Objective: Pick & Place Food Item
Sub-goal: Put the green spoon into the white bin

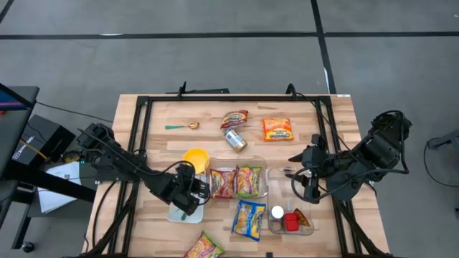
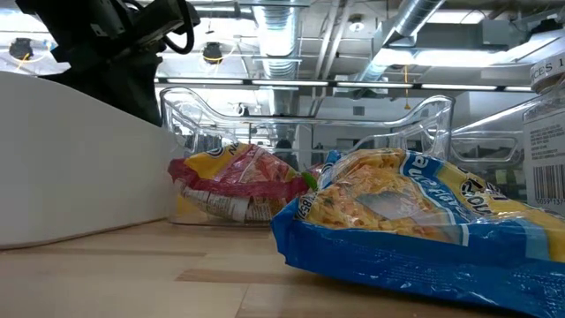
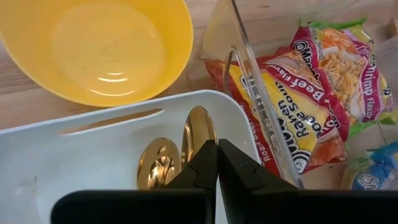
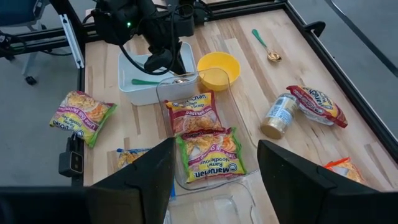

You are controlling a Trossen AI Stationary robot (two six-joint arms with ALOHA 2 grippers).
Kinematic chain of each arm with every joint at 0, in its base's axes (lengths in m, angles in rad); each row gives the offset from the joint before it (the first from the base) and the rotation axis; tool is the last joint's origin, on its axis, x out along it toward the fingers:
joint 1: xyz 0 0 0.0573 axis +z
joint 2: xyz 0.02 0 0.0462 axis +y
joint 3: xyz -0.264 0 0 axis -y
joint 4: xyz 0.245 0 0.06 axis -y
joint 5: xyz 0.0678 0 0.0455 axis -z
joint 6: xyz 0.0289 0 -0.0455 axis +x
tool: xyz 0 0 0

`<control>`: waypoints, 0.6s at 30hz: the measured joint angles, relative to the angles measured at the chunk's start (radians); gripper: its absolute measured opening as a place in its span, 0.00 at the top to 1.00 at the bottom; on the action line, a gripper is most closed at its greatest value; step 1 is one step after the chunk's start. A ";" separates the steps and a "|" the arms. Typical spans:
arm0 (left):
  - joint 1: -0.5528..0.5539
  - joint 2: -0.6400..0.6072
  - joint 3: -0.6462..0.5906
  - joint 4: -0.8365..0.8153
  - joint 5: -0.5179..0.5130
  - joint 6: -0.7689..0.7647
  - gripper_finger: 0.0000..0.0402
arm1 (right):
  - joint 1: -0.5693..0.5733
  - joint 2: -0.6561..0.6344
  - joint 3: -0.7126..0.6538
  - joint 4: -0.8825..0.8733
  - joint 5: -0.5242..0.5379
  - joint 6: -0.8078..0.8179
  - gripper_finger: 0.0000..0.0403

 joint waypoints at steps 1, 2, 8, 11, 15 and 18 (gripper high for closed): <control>0.000 0.000 0.000 0.001 0.000 0.000 1.00 | 0.000 0.000 0.000 0.000 0.000 0.000 0.45; 0.000 0.000 0.000 0.001 0.000 0.000 1.00 | 0.000 0.000 0.000 0.000 0.000 0.000 0.45; 0.000 0.000 0.000 0.003 -0.001 0.000 1.00 | 0.001 0.000 0.000 0.000 0.000 0.000 0.45; 0.000 0.000 0.000 -0.002 -0.006 0.000 1.00 | 0.001 0.000 0.000 0.001 0.000 0.000 0.45; 0.000 0.005 0.000 0.000 -0.006 -0.001 1.00 | 0.001 0.000 0.000 0.001 0.000 0.000 0.45; 0.000 0.010 0.000 0.001 -0.005 -0.001 1.00 | 0.001 0.000 0.000 0.001 0.000 0.000 0.45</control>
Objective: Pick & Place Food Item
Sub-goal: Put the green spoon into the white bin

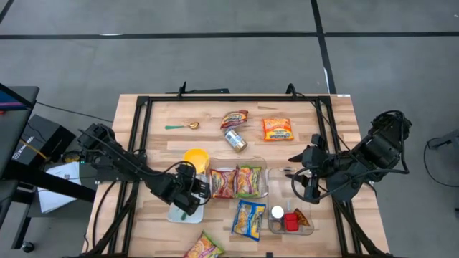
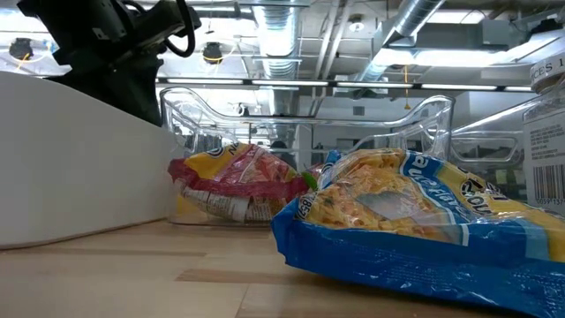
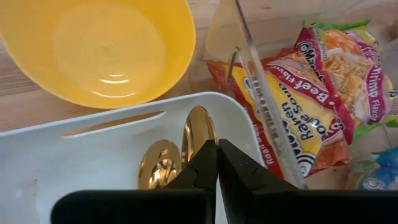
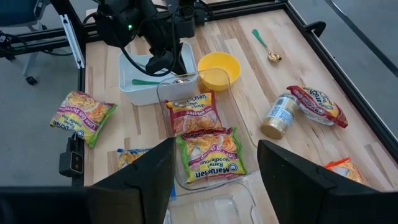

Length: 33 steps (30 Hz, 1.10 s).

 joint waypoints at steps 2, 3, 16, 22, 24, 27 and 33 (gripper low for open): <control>0.000 0.009 0.001 0.015 -0.001 0.000 1.00 | 0.000 0.000 0.000 0.000 0.000 0.000 0.45; 0.000 0.014 0.001 0.021 0.001 0.000 1.00 | 0.000 0.000 0.000 0.000 0.000 0.000 0.45; -0.005 0.018 -0.032 0.067 0.005 -0.009 1.00 | 0.000 0.000 0.000 0.000 0.000 0.000 0.45; -0.005 0.018 -0.054 0.106 0.005 -0.027 1.00 | 0.000 0.000 0.000 0.000 0.000 0.001 0.45; -0.005 0.018 -0.054 0.101 0.005 -0.026 1.00 | 0.000 0.000 0.000 0.000 0.000 0.000 0.45; -0.005 0.018 -0.054 0.094 0.005 -0.026 1.00 | 0.000 0.000 0.000 0.000 0.000 0.001 0.45; -0.005 0.018 -0.054 0.093 0.005 -0.024 1.00 | 0.000 0.000 0.000 0.000 0.000 0.001 0.45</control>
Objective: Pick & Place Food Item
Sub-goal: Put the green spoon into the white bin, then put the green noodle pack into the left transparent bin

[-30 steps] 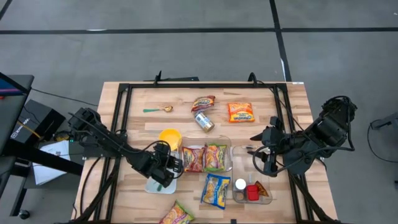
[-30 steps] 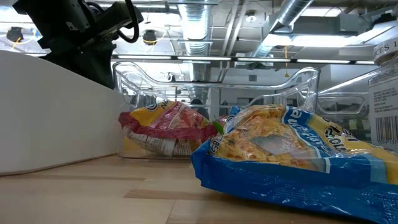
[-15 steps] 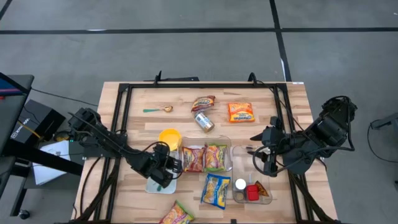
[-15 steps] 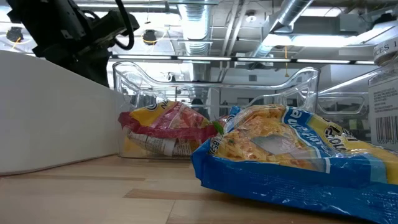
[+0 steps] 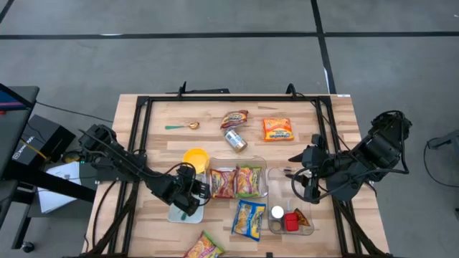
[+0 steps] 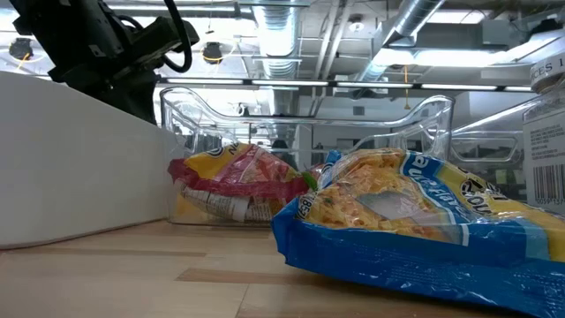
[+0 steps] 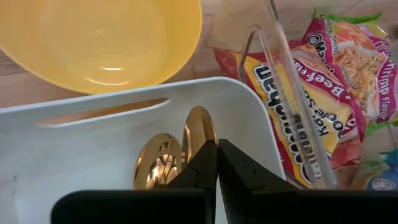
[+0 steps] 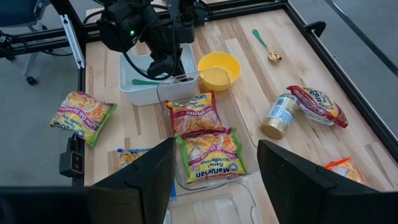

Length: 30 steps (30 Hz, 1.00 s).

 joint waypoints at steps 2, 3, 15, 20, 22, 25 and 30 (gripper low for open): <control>0.000 0.000 0.000 0.000 0.000 0.000 1.00 | 0.000 0.000 0.000 0.000 0.000 0.000 0.45; 0.000 0.000 0.000 0.000 0.000 0.000 1.00 | 0.000 0.000 0.000 0.000 0.000 0.000 0.45; -0.002 0.000 0.000 0.015 0.000 -0.002 0.86 | 0.000 0.000 0.000 0.000 0.000 0.000 0.45; -0.002 0.000 0.000 0.015 0.000 -0.002 0.78 | 0.000 0.000 0.000 0.001 0.000 0.000 0.45; -0.002 -0.003 0.000 0.017 0.000 -0.002 0.77 | 0.000 0.000 0.000 0.001 0.000 0.000 0.45; -0.003 -0.015 0.000 0.019 0.000 -0.001 0.76 | 0.000 0.000 0.000 0.001 0.000 0.000 0.45; -0.003 -0.054 -0.001 0.024 0.010 0.040 0.76 | 0.000 0.000 0.000 0.004 0.000 0.001 0.45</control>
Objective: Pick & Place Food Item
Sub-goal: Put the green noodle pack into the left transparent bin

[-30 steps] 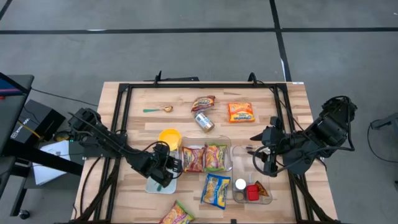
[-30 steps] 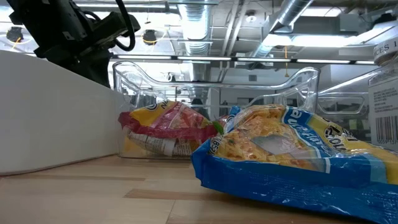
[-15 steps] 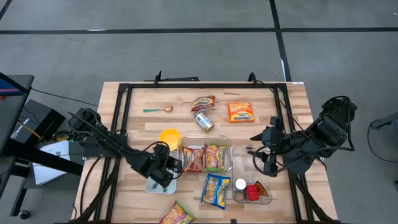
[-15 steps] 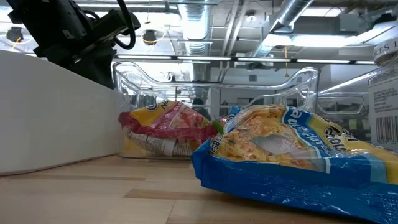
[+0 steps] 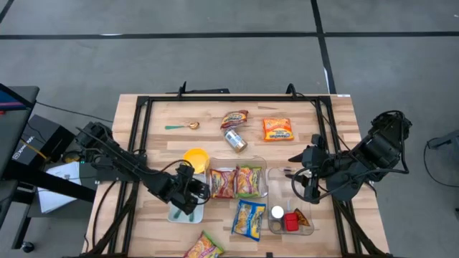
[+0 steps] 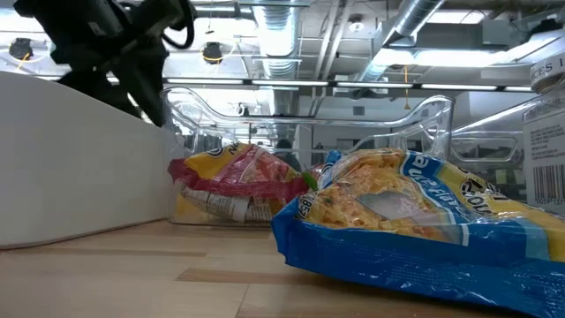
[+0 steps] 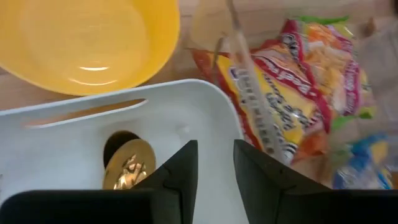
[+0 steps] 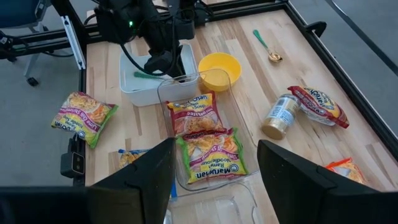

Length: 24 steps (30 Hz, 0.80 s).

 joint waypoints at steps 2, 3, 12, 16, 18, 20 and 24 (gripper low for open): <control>0.000 -0.026 0.000 0.005 0.012 0.032 0.76 | 0.000 0.000 0.000 0.004 0.000 0.000 0.45; 0.000 -0.042 0.000 0.005 0.019 0.047 0.76 | 0.000 0.000 0.000 0.005 0.000 0.000 0.45; -0.054 -0.200 0.000 0.042 0.036 0.224 0.76 | 0.000 0.000 0.000 0.007 0.000 0.000 0.45; -0.099 -0.232 0.000 0.119 0.130 0.322 0.76 | 0.000 0.000 0.000 0.008 0.000 0.000 0.45; -0.128 -0.237 0.000 0.170 0.196 0.374 0.76 | 0.002 0.000 0.000 0.008 0.000 0.000 0.45; -0.159 -0.237 0.000 0.251 0.255 0.404 0.76 | 0.004 0.000 0.000 0.009 0.000 0.000 0.45; -0.233 -0.237 0.000 0.379 0.280 0.406 0.76 | 0.009 0.000 0.000 0.011 0.000 0.000 0.45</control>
